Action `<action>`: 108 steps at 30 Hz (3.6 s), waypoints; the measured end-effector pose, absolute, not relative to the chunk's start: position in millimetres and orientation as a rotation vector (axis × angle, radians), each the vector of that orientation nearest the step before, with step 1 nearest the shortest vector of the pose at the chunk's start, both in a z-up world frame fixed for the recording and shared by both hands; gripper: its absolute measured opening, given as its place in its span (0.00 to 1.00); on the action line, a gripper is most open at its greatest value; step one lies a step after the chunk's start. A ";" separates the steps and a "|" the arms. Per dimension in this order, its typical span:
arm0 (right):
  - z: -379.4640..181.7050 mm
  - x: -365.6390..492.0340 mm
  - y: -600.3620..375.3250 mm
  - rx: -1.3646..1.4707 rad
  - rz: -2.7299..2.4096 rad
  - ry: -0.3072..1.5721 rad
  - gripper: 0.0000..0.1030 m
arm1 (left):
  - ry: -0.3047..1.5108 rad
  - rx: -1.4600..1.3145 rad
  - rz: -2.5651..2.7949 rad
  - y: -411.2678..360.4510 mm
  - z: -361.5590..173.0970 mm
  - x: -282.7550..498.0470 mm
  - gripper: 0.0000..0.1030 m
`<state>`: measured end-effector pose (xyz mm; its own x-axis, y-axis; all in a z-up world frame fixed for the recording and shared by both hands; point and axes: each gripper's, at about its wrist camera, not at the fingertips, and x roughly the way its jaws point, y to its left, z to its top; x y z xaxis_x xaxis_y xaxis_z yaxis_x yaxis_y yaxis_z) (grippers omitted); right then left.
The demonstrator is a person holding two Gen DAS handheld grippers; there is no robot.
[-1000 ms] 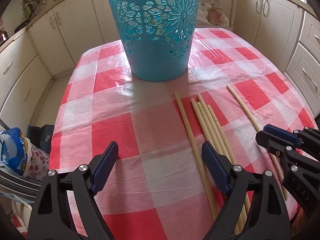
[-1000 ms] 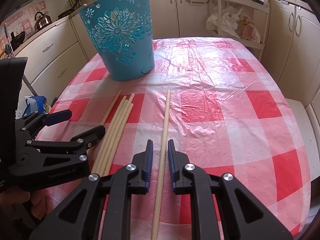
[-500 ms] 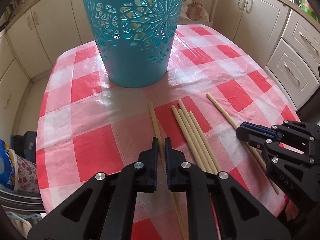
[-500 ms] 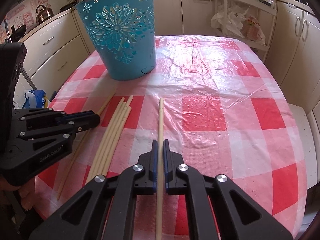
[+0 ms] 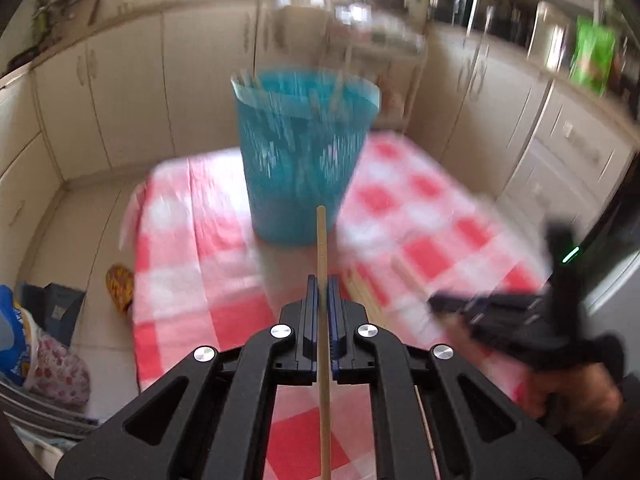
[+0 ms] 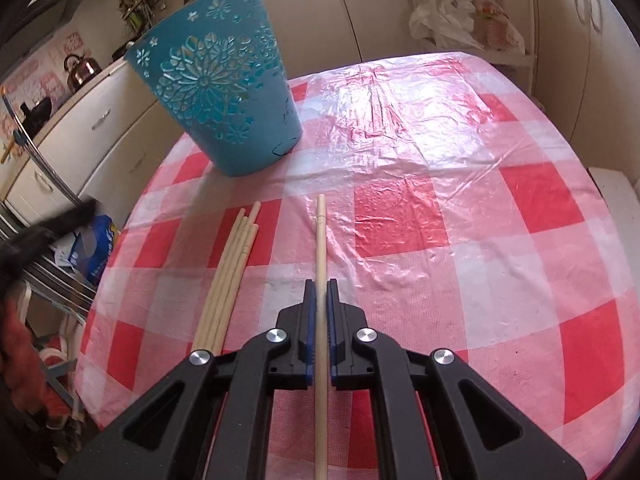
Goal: Organize utensils
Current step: 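Lift the stick over the teal bin with the left gripper and open it, then carry the held stick over the teal bin with the right gripper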
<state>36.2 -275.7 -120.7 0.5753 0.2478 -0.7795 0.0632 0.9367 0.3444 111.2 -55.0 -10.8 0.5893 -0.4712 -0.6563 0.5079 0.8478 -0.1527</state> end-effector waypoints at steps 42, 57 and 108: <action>-121.7 42.1 -278.6 0.371 0.122 0.947 0.06 | 0.349 -0.027 -0.463 -107.9 43.2 246.3 0.07; -117.5 41.1 -262.0 0.237 0.091 0.941 0.06 | 0.453 -0.120 -0.381 -25.4 -0.9 153.0 0.73; -101.9 114.0 -274.9 0.076 -0.066 1.011 0.26 | 0.749 -0.415 -0.448 -0.2 -103.9 137.8 0.75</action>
